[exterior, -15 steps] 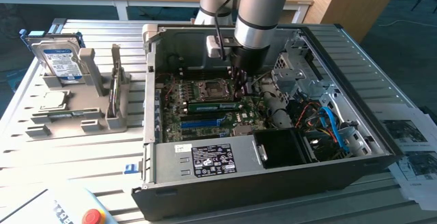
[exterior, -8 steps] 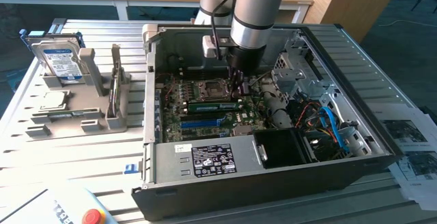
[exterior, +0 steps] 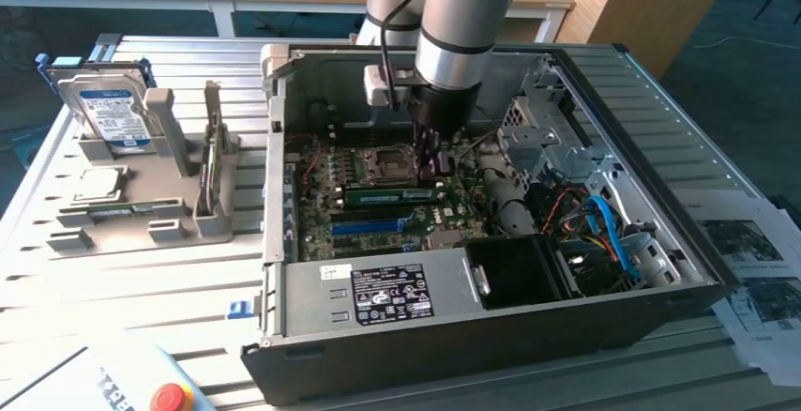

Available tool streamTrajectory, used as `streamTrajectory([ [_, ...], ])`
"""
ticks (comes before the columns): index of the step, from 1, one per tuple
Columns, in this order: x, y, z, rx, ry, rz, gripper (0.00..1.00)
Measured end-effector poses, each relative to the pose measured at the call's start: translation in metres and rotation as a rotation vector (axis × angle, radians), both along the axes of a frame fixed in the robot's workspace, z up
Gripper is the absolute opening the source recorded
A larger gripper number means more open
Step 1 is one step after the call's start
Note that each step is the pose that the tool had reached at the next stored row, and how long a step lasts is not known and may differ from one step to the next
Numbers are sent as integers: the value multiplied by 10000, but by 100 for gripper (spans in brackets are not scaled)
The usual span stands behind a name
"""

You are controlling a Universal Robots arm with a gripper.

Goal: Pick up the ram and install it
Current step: 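Press down the ram until it locks into place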

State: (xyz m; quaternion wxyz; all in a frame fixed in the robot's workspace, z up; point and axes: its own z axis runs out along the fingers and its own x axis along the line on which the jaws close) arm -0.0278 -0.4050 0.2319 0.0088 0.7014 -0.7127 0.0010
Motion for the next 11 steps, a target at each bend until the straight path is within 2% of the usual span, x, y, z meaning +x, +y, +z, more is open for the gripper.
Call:
streamTrajectory([
  [11,-102,1,0,0,-1,0,10],
])
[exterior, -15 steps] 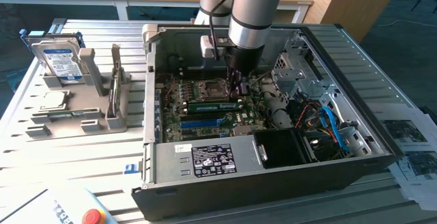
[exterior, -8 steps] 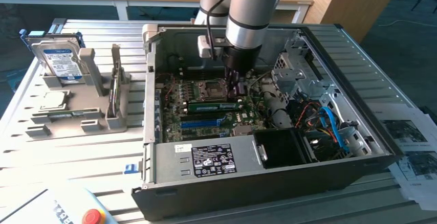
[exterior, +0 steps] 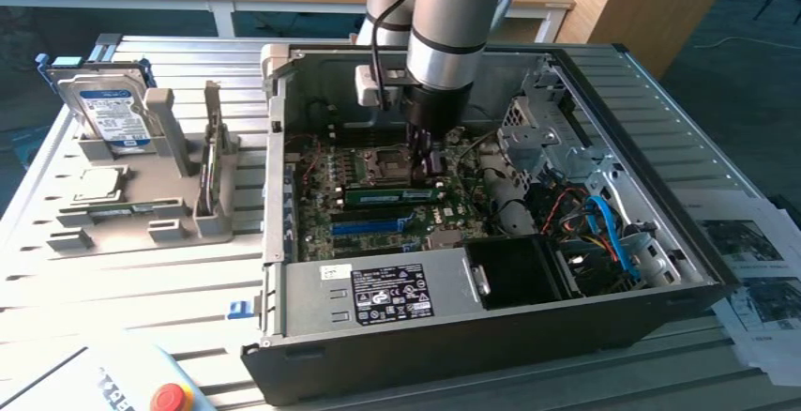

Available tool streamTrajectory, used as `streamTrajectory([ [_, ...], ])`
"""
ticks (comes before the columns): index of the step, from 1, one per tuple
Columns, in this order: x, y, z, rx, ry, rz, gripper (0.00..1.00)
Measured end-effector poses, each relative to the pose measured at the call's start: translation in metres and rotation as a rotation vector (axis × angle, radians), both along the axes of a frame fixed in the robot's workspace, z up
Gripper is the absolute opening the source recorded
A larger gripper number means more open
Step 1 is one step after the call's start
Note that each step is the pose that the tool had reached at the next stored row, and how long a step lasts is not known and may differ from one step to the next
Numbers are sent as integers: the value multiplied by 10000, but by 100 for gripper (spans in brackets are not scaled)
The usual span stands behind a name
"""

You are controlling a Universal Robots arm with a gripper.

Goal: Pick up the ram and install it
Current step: 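Press down the ram until it locks into place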

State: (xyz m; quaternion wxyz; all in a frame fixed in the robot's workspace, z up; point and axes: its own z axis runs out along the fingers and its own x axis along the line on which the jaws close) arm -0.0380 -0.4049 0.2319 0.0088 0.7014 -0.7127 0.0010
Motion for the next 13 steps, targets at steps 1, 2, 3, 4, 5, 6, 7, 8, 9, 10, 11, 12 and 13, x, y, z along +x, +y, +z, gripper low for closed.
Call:
streamTrajectory([
  [1,-11,0,0,0,0,0,10],
  [2,-20,0,0,0,0,0,10],
  [3,-29,0,0,0,0,0,10],
  [4,-39,0,0,0,0,-1,10],
  [5,-48,0,0,0,0,0,10],
  [6,-56,0,0,0,-1,0,10],
  [7,-65,0,0,0,-1,-1,10],
  [8,-73,0,0,0,-1,0,10],
  [9,-82,1,0,0,-1,0,10],
  [10,-90,1,0,0,-1,-1,10],
  [11,-98,1,0,0,-1,-1,10],
  [12,-107,1,0,-1,-1,-1,10],
  [13,-116,1,0,0,-1,-1,10],
])
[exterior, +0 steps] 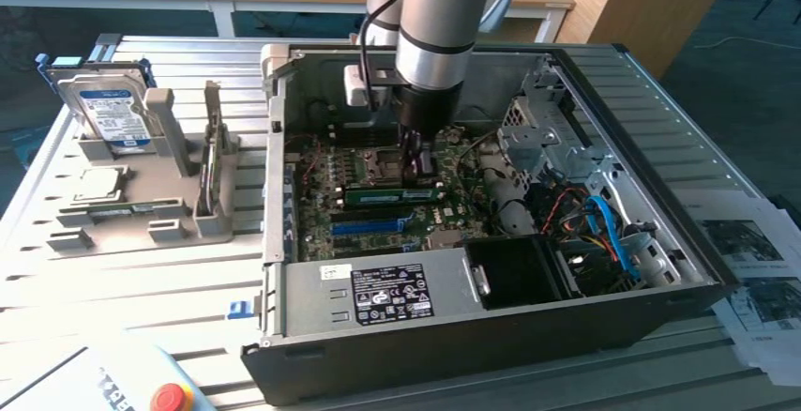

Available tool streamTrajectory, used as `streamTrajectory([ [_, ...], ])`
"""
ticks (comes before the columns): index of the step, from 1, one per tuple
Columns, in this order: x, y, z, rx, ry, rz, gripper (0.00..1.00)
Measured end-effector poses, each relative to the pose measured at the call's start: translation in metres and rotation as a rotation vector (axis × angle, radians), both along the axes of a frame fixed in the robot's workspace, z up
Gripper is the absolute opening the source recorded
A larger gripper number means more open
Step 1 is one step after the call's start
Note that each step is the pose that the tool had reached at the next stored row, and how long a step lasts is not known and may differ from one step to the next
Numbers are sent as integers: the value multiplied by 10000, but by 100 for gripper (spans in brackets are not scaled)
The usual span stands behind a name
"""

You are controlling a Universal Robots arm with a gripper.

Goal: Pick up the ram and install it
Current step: 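Press down the ram until it locks into place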

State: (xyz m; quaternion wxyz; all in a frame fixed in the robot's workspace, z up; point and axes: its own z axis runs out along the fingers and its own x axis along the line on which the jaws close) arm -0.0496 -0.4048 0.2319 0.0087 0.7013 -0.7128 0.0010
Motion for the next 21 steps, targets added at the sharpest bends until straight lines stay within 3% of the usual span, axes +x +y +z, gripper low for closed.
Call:
streamTrajectory([
  [21,-201,5,0,0,-19,0,10],
])
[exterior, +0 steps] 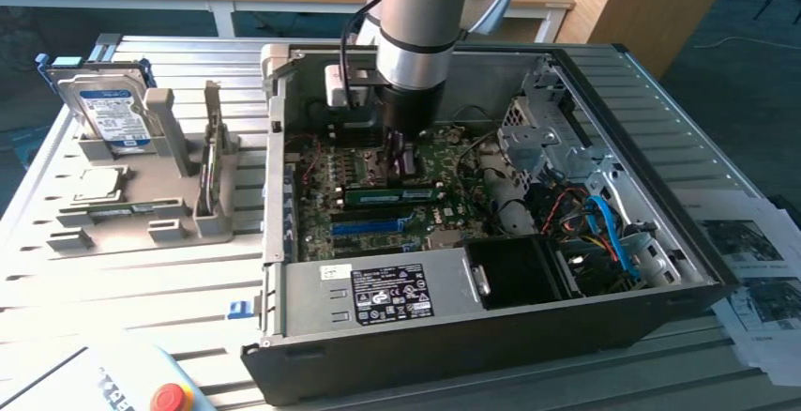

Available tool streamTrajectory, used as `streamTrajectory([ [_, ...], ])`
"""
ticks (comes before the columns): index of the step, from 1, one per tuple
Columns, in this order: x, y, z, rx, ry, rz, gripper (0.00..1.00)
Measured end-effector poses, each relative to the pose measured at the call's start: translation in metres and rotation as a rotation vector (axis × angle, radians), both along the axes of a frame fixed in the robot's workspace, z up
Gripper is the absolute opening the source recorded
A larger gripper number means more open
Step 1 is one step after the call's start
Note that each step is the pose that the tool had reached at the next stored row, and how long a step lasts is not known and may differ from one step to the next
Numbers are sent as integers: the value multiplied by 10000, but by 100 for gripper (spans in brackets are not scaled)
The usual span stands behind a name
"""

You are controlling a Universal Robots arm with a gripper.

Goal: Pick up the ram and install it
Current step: 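Press down the ram until it locks into place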

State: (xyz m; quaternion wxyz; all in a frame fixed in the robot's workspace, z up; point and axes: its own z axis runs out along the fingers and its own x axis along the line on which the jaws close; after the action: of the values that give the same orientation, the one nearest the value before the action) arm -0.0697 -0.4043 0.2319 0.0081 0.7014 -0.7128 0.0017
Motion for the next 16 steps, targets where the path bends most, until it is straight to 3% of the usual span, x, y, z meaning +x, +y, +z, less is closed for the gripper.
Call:
streamTrajectory([
  [16,-121,5,0,0,-27,1,10],
])
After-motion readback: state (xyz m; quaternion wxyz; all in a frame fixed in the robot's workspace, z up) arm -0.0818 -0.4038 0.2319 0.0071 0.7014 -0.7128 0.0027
